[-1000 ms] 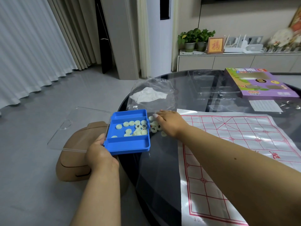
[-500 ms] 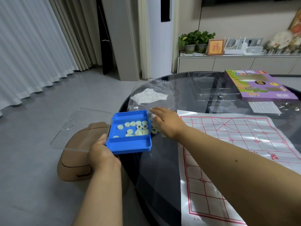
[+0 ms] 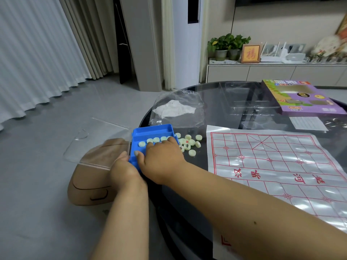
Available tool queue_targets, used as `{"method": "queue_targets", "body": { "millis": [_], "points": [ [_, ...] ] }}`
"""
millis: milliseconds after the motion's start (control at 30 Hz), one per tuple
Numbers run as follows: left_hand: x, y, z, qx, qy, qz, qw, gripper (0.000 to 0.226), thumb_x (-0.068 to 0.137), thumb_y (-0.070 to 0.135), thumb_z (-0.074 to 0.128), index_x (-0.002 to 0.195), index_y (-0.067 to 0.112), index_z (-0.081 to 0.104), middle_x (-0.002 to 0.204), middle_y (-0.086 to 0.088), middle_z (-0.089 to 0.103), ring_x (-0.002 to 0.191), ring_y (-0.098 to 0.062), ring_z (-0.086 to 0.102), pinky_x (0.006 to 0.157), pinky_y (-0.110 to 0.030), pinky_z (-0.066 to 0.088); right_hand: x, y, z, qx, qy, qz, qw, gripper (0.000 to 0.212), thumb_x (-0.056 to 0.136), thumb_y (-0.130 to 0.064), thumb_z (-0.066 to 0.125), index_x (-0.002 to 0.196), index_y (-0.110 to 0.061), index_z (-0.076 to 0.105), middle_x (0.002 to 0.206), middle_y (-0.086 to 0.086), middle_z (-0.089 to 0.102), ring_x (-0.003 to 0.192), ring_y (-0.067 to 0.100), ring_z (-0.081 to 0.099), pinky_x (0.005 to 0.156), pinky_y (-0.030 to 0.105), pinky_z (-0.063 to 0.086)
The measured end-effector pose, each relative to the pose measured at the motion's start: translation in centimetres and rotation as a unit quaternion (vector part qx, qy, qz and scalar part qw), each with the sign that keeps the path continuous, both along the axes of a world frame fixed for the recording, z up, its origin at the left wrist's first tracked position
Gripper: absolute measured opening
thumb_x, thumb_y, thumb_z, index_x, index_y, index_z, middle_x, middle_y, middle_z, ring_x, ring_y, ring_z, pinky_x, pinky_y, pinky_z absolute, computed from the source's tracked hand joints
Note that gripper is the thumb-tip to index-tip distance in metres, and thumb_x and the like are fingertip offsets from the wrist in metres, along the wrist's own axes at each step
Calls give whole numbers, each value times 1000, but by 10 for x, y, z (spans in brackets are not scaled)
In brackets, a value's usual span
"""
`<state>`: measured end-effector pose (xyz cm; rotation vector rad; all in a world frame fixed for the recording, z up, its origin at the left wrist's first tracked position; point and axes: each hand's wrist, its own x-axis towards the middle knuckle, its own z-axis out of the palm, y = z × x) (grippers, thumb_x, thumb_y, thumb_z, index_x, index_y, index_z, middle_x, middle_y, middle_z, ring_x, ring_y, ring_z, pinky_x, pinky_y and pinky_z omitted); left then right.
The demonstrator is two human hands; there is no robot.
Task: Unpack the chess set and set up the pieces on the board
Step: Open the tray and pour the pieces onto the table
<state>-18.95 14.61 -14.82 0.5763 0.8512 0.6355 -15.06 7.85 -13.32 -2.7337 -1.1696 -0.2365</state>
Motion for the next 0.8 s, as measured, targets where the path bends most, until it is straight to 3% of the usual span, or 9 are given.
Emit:
{"method": "queue_targets", "body": {
  "millis": [100,233,333,533,667,800],
  "points": [
    [0,1,-2,-13,-21,12,1000,31,94,17,48,118,4,64,90,-5,69,68,-16,68,56,-25,55,0,3,4,59,110,33,992,45,100,-37,26,111,-2,54,111,17,59,103,33,52,88,40,37],
    [2,-3,5,10,3,70,998,22,93,10,50,77,12,66,54,5,65,44,-9,61,42,-18,49,21,9,1,45,118,8,992,35,98,-25,34,117,0,49,119,17,52,110,31,45,90,35,35],
    [1,-8,10,19,23,90,996,19,90,8,54,76,13,66,63,4,62,51,-12,58,49,-22,50,36,17,-3,-10,125,-48,991,43,97,-31,34,127,-2,42,128,16,45,117,32,39,99,40,36],
    [3,-8,10,-13,10,117,993,24,87,6,55,65,11,60,54,4,62,49,-13,58,53,-25,51,46,30,0,-13,170,-7,985,52,97,-46,31,132,-9,42,137,10,39,129,30,29,105,45,26],
    [6,0,1,-52,20,147,987,15,84,9,60,69,11,61,79,-2,64,67,-19,61,59,-29,53,39,36,-8,-1,136,34,990,42,96,-41,36,122,-10,47,126,8,46,117,26,37,98,41,31],
    [9,4,-8,-53,22,156,986,6,83,11,62,79,8,65,90,-5,68,69,-19,66,56,-28,55,37,35,-9,12,120,55,991,40,95,-40,37,118,-8,48,121,8,47,111,25,38,94,40,33]
  ]
}}
